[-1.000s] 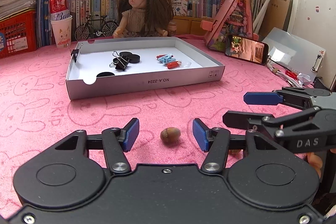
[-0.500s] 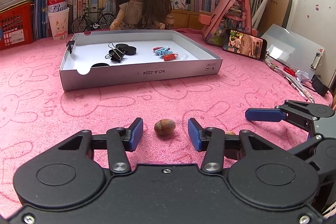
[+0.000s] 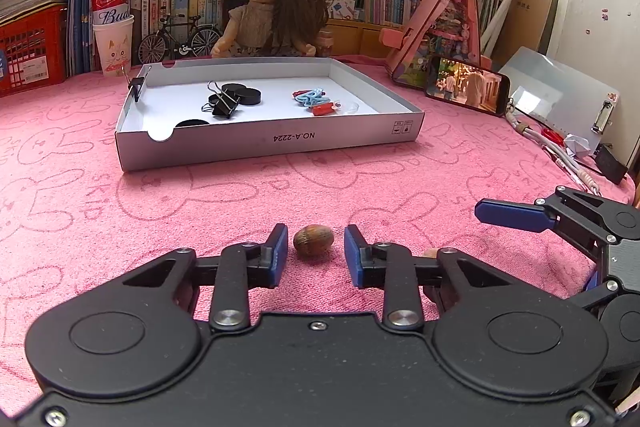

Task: Organize rigid objects
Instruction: 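Close the left gripper on its brown nut while the right gripper closes on the other nut, then carry both brown nuts into the white tray and lower them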

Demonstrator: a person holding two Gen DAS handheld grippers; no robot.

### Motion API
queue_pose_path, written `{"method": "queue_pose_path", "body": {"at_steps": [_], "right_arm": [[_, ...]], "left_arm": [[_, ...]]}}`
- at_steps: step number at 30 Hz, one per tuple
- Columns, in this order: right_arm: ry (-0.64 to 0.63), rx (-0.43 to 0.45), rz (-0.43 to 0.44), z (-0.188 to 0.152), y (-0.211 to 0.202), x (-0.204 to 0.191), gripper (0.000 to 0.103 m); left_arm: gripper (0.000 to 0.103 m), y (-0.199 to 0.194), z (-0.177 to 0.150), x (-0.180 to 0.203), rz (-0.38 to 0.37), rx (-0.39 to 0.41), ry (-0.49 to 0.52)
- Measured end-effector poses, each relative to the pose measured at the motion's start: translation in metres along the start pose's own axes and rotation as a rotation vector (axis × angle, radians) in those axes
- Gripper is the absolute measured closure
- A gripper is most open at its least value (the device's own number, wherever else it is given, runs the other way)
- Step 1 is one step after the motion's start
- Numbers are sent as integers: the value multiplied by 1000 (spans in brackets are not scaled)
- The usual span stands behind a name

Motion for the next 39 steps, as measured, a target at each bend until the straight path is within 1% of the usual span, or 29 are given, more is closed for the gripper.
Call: {"method": "queue_pose_path", "body": {"at_steps": [4, 7, 8, 9, 11, 19, 23, 30, 39], "right_arm": [[8, -22, 11, -1, 3, 2, 30], [17, -22, 24, -1, 3, 1, 41], [17, -18, 26, -1, 2, 0, 48], [19, -12, 29, -2, 0, -1, 54], [28, 1, 41, -1, -1, -1, 59], [18, -7, 56, -1, 0, -6, 70], [15, -20, 68, -1, 0, -8, 81], [26, -2, 57, 6, 2, -7, 81], [59, 34, -1, 31, 14, 12, 81]], "left_arm": [[79, -1, 0, -1, 2, 0, -8], [81, -1, -1, -1, 1, 0, -7], [81, -1, -1, -1, 1, 0, -7], [82, -1, -1, -1, 2, 1, -6], [82, -2, 0, -1, 2, 2, -9], [83, -2, 0, -1, 6, 4, -15], [83, -3, 0, -2, 12, 6, -20], [83, -1, 5, -6, 48, 24, -26], [83, -2, 33, -23, 94, 87, -33]]}}
Point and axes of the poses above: each gripper's, at about its wrist camera, not at the fingertips, and y roughly the way its jaws point, x to its right, z to its top, the point moved 3 cm from there along y, roughly the way its jaws point, and after that the axes turned 1 degree about z, right-handed, at the moved point
